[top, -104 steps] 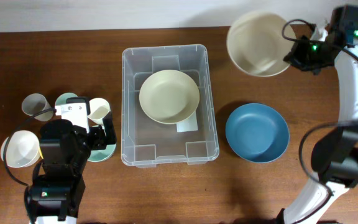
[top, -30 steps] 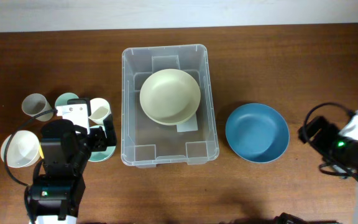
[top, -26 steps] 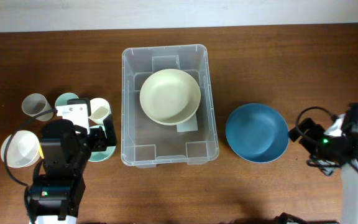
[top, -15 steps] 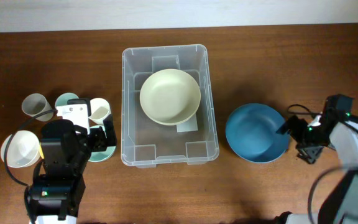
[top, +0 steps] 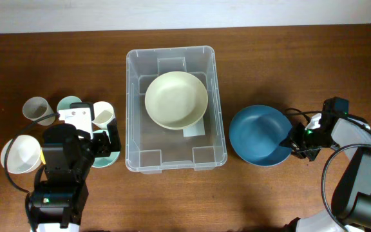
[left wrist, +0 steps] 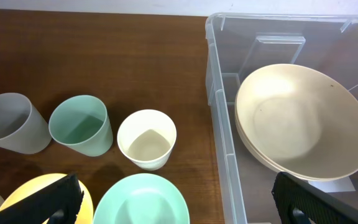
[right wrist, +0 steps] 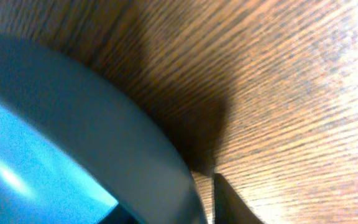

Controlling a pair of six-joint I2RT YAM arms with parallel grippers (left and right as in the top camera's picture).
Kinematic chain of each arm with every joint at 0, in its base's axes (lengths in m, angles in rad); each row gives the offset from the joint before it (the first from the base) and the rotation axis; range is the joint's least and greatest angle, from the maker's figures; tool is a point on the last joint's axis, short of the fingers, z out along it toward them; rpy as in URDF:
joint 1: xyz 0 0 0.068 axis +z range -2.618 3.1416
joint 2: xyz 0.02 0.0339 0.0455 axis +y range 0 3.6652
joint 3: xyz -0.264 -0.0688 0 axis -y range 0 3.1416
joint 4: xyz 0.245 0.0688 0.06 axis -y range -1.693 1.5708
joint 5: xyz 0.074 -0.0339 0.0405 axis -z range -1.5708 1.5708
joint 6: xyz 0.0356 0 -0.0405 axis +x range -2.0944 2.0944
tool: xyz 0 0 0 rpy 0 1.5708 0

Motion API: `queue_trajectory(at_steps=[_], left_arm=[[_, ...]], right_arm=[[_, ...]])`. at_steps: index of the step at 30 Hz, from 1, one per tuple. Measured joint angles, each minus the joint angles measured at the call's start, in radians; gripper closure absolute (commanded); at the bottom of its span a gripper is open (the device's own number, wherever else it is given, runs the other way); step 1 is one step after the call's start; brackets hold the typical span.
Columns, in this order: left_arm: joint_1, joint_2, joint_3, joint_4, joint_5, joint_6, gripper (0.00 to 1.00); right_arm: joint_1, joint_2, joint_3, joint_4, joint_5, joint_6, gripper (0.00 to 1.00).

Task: Pack container
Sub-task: 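Lift the teal bowl and stack it on the cream bowls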

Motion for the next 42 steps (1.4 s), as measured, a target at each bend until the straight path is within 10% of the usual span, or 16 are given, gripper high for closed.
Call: queue_trajectory(at_steps=[15,22,34,42], left_arm=[[0.0,0.0,0.0,0.0,0.0,0.0,0.0],[0.0,0.0,0.0,-0.003,0.0,0.0,0.0],[0.001,0.001,0.0,-0.016,0.0,0.0,0.0],[0.001,0.001,0.0,-0.018,0.0,0.0,0.0]], right_arm=[[0.001,0.005,0.039,-0.011,-0.002,0.0,0.96],[0.025,-0.08,0.423,-0.22,0.017,-0.011,0.96],[0.65,-0.109,0.721,-0.201,0.127,-0.06,0.96],[0.766,0.129,0.72,-0.066,0.184,-0.063,0.96]])
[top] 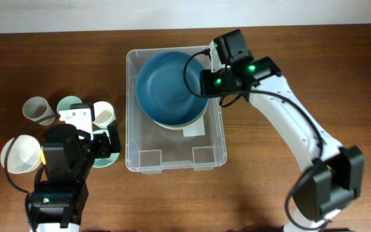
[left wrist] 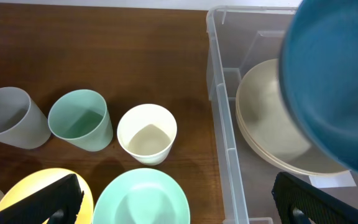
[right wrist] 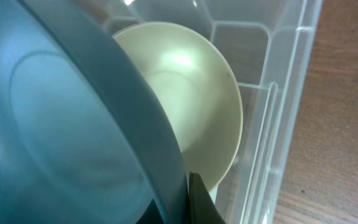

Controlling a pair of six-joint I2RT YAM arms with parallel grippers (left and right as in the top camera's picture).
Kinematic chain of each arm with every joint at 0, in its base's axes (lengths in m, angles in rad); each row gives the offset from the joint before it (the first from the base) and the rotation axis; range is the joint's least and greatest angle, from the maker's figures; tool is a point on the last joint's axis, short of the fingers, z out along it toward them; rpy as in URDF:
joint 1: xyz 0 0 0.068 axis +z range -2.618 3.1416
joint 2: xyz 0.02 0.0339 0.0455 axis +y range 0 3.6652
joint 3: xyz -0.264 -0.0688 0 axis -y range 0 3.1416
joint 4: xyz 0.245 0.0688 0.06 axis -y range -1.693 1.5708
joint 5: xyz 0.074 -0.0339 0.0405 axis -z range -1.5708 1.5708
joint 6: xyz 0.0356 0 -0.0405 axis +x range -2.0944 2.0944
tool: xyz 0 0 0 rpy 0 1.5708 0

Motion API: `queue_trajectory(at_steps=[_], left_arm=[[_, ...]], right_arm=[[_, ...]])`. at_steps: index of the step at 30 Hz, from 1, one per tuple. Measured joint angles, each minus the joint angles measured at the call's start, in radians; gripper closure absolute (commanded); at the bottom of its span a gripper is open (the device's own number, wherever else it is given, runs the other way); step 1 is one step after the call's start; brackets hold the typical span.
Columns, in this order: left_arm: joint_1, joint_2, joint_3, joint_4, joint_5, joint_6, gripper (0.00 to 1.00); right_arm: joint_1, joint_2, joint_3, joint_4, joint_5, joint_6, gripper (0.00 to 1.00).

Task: Pack container
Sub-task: 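Lift the teal bowl and stack it on the cream bowls, then withdraw the right gripper to the right side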

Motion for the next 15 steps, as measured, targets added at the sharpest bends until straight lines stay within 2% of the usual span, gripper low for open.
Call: queue_trajectory(at_steps=[1,3,5,7,11,15], left_arm=[[0.0,0.0,0.0,0.0,0.0,0.0,0.0],[0.0,0.0,0.0,0.0,0.0,0.0,0.0],[0.0,0.0,0.0,0.0,0.0,0.0,0.0],[0.0,0.0,0.0,0.001,0.0,0.0,0.0],[0.0,0.0,0.0,0.0,0.0,0.0,0.0],[0.0,0.0,0.0,0.001,0.0,0.0,0.0]], right_arm=[[-0.001,0.024,0.0,0.008,0.002,0.001,0.92],[-0.001,0.045,0.0,0.007,0.008,0.0,0.66],[-0.001,0.051,0.0,0.012,0.008,0.004,0.57],[-0.001,0.051,0.0,0.022,0.008,0.005,0.53],[-0.001,0.051,0.006,0.01,0.008,-0.001,0.51],[-0.006,0.049,0.102,-0.126,0.052,-0.019,0.43]])
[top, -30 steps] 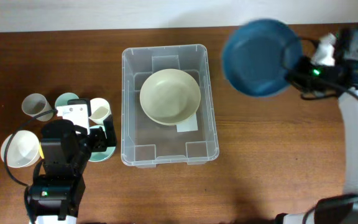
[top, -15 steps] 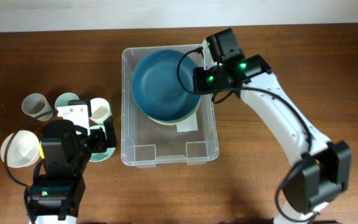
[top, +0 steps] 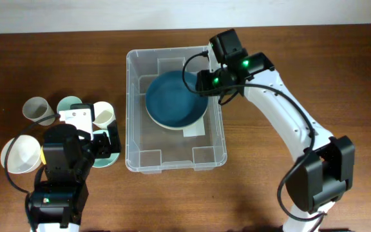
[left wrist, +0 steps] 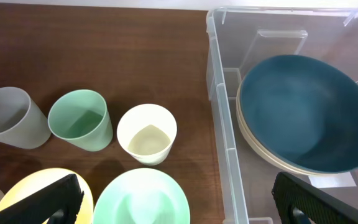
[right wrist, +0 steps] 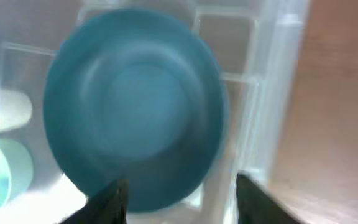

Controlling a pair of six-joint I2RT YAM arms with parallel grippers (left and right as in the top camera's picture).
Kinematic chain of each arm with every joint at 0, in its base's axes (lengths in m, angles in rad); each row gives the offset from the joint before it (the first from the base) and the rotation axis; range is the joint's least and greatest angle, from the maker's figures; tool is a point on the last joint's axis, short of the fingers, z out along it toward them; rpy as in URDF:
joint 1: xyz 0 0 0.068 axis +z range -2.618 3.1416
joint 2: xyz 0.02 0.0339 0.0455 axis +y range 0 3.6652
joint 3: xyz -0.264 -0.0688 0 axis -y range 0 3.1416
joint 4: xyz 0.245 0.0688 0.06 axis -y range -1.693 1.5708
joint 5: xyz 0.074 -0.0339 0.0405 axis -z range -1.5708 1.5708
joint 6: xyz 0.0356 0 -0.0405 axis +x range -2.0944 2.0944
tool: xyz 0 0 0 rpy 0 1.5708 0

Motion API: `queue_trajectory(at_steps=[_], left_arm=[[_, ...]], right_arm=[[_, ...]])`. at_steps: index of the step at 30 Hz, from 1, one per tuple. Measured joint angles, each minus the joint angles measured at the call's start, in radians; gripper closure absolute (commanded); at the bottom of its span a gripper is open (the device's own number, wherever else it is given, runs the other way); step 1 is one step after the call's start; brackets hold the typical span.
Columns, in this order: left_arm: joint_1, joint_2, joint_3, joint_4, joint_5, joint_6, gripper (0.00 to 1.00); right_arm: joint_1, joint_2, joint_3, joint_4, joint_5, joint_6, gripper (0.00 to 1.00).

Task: Pack container
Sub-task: 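Withdraw the right gripper to the right side, then reach the left gripper to the grey cup and grasp it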

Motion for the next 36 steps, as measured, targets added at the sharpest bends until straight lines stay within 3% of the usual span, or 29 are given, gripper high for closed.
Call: queue_trajectory(at_steps=[2,5,9,11,14,19,26,31,36], left_arm=[[0.0,0.0,0.0,-0.002,0.0,0.0,0.0],[0.0,0.0,0.0,-0.005,0.0,0.0,0.0],[0.002,0.001,0.012,-0.037,0.0,-0.003,0.0],[0.022,0.027,0.082,-0.139,0.0,-0.012,0.0],[0.114,0.122,0.274,-0.295,0.0,-0.023,0.0],[0.313,0.28,0.488,-0.338,-0.005,-0.023,0.0],[0.512,0.508,0.544,-0.299,-0.009,-0.023,0.0],[0.6,0.668,0.554,-0.153,-0.008,-0.027,0.0],[0.615,0.883,0.777,-0.237,-0.011,-0.043,0.0]], right_arm=[[-0.013,-0.011,0.094,-0.107,0.068,0.004,0.28],[-0.085,-0.057,0.21,-0.24,0.132,0.029,0.16],[-0.316,-0.145,0.262,-0.384,0.146,0.08,0.16],[-0.475,-0.161,0.26,-0.489,0.131,0.098,0.16],[-0.641,-0.158,0.206,-0.566,0.114,0.104,0.16],[-0.786,-0.161,0.102,-0.594,0.094,0.06,0.16],[-0.79,-0.267,-0.175,-0.49,0.064,0.015,0.16],[-0.747,-0.294,-0.323,-0.439,0.06,-0.016,0.16],[-0.717,-0.294,-0.358,-0.409,0.056,-0.027,0.16]])
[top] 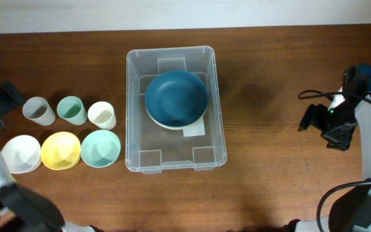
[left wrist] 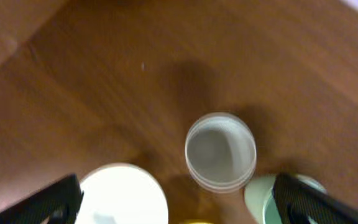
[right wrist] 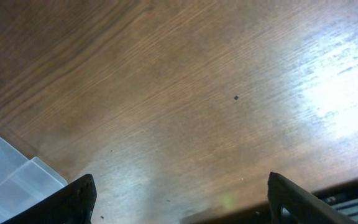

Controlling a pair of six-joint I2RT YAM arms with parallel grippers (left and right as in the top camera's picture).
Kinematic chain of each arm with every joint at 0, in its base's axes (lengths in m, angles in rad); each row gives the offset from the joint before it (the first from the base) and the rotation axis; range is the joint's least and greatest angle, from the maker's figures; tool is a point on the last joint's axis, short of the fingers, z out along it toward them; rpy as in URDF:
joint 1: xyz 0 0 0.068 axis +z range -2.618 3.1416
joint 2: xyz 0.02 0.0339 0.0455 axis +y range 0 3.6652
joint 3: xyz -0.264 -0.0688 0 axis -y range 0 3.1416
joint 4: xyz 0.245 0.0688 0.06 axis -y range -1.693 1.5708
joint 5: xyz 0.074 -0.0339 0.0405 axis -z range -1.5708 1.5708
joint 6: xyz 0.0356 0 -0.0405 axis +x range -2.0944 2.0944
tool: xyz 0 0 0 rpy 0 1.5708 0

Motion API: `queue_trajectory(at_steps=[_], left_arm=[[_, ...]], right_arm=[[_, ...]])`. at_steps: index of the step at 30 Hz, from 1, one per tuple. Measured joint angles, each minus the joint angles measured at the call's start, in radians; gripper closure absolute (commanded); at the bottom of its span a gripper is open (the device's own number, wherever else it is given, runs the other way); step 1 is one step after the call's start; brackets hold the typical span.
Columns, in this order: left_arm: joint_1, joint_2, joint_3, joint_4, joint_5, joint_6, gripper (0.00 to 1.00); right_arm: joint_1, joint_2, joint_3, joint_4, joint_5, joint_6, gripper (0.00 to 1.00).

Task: Pack container
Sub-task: 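Reach the left gripper to the grey cup and grasp it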

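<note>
The clear plastic container (top: 172, 151) stands mid-table. Inside it a blue bowl (top: 176, 98) is nested in a cream bowl (top: 198, 118) at the far end. Left of it stand a grey cup (top: 38, 111) (left wrist: 220, 151), a green cup (top: 71, 109) and a cream cup (top: 101, 115). In front of them lie a white bowl (top: 21, 153) (left wrist: 122, 196), a yellow bowl (top: 61, 150) and a mint bowl (top: 100, 148). My left gripper (left wrist: 178, 210) hangs open, empty, above the grey cup and white bowl. My right gripper (right wrist: 182, 202) is open over bare wood right of the container.
The right wrist view shows only a corner of the container (right wrist: 5, 168) and brown table (right wrist: 197, 93). The container's near half holds a white label (top: 195, 131) and nothing else. The left arm is at the table's far left edge.
My right gripper was open over the blue bowl in the container; now it is out over the table's right side. My left arm has moved from beside the bowls to the far left edge.
My right gripper was shut on the blue bowl's rim on the table right of the container. Then it held the bowl over the cream bowl inside. Then the bowl lay nested there with the gripper open. Now both arms are away from the container.
</note>
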Motion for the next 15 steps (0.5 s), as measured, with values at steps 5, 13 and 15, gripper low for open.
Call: queue_trajectory(at_steps=[5,13,15], left_arm=[[-0.002,0.152,0.147,-0.177,0.003,-0.003,0.0],[-0.015,0.284,0.149,-0.185,0.003,-0.003,0.02],[-0.015,0.313,0.15,-0.173,0.003,-0.003,0.05]], right_arm=[[0.003,0.0,0.0,0.025,0.0,-0.002,0.16],[0.003,0.0,0.0,0.037,0.0,-0.003,0.16],[0.003,0.0,0.0,0.037,0.0,-0.003,0.16]])
